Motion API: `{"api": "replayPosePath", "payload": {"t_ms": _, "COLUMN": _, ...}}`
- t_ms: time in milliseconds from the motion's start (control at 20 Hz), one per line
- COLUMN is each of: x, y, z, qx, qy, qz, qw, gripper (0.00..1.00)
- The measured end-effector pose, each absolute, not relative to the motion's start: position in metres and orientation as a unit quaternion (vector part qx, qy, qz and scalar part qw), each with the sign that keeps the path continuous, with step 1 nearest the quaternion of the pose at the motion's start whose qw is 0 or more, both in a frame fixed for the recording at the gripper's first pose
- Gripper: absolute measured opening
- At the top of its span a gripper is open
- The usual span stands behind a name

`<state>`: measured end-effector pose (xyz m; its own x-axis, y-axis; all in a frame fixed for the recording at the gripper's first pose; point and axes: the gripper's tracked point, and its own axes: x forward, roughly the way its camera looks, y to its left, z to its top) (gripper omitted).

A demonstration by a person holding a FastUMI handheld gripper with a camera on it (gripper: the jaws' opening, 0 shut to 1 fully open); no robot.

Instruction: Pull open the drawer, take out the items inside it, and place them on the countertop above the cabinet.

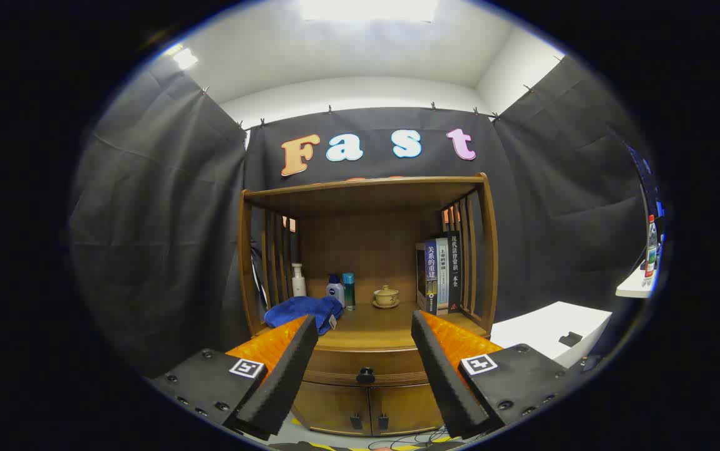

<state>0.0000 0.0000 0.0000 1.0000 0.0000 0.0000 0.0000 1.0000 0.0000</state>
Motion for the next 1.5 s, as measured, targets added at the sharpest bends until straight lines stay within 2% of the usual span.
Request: {"api": "replayPosePath", "payload": {"t_ms": 1500, "x": 0.003, "y": 0.010, "z": -0.012, "qx": 0.023, "qy": -0.008, "qz": 0.022, "qw": 0.999, "gripper": 0.99}}
